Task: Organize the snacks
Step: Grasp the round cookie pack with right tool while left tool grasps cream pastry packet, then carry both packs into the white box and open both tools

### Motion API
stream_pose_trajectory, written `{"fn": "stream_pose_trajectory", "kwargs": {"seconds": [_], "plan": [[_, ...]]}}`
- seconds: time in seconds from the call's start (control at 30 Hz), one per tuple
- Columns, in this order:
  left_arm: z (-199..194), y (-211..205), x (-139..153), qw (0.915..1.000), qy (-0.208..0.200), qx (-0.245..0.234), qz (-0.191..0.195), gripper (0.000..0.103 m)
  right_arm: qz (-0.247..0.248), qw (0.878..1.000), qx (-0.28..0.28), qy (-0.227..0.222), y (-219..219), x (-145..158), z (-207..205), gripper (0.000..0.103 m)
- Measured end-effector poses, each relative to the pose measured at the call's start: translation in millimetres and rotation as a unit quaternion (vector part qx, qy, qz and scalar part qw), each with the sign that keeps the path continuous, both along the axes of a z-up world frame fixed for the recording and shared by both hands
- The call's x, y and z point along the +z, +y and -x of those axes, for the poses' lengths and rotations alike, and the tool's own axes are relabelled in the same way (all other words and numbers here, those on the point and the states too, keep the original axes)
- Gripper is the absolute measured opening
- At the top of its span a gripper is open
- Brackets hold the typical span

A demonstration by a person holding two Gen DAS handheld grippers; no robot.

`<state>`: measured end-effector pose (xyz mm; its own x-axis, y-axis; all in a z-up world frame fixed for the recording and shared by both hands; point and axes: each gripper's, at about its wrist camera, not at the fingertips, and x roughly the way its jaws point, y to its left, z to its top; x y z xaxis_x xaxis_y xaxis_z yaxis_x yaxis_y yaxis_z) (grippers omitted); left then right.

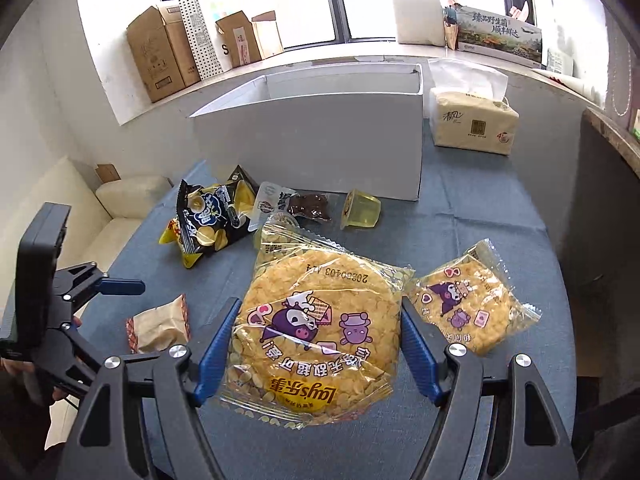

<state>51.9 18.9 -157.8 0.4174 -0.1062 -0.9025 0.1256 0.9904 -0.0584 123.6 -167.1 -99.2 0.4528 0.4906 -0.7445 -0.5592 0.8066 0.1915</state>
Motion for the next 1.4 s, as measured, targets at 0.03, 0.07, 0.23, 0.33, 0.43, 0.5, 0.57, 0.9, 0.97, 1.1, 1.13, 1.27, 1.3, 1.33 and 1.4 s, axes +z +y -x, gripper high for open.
{"fn": "stream_pose_trajectory", "kwargs": {"seconds": [0.03,0.07,0.23,0.33,0.43,0.5,0.57,0.9,0.97,1.1,1.13,1.27,1.3,1.33,1.4], "plan": [[-0.6,-0.2,-2.6,1.0000,0.003,-0.002,-0.005,0.103,0.001,1.000,0.000,0.002,1.1,-1.7,-0.7,0.079],[-0.2,-1.0,-4.5,0.9999,0.003,-0.005,-0.010,0.102,0.002,1.000,0.001,0.003,2.6,-4.3,-1.7,0.079],[5.4,1.7,2.0,0.9997,-0.014,0.004,-0.018,0.051,-0.001,1.000,0.005,0.010,4.4,-11.8,0.2,0.079],[10.0,6.6,5.9,1.0000,-0.002,0.008,0.004,0.050,0.000,1.000,0.008,0.015,5.1,-13.4,1.4,0.079],[21.0,7.2,16.2,0.9997,-0.012,0.015,0.015,0.050,0.000,1.000,0.014,0.009,7.6,-12.2,3.1,0.079],[31.1,9.3,26.1,0.9990,-0.022,0.025,0.031,0.050,-0.002,1.000,0.016,0.009,8.4,-11.2,3.9,0.079],[40.3,7.1,41.7,0.9980,-0.038,0.034,0.038,0.050,-0.004,1.000,0.016,0.006,7.4,-10.1,5.2,0.079],[51.4,7.9,136.8,0.9866,-0.129,0.072,0.070,0.050,-0.059,0.998,-0.005,-0.023,-21.1,27.2,2.7,0.079],[44.6,8.3,154.9,0.9831,-0.149,0.075,0.075,0.050,-0.071,0.997,-0.012,-0.030,-27.5,37.7,-1.2,0.079],[20.0,13.0,183.0,0.9772,-0.173,0.079,0.095,0.050,-0.085,0.995,-0.017,-0.043,-31.9,58.1,-12.3,0.079],[12.8,13.8,189.2,0.9763,-0.178,0.078,0.096,0.050,-0.085,0.995,-0.015,-0.047,-30.5,63.7,-15.1,0.079],[-19.6,18.8,208.9,0.9740,-0.195,0.079,0.084,0.050,-0.082,0.994,-0.001,-0.069,-20.6,90.2,-31.8,0.079],[-27.9,19.9,212.9,0.9740,-0.196,0.082,0.078,0.050,-0.082,0.994,0.002,-0.075,-16.5,97.2,-37.0,0.079],[-38.1,21.7,215.3,0.9744,-0.197,0.083,0.071,0.050,-0.082,0.993,0.006,-0.081,-11.9,103.5,-42.1,0.079],[-57.4,28.1,219.4,0.9740,-0.197,0.087,0.070,0.050,-0.080,0.993,0.012,-0.088,-1.3,115.0,-55.2,0.079]]}}
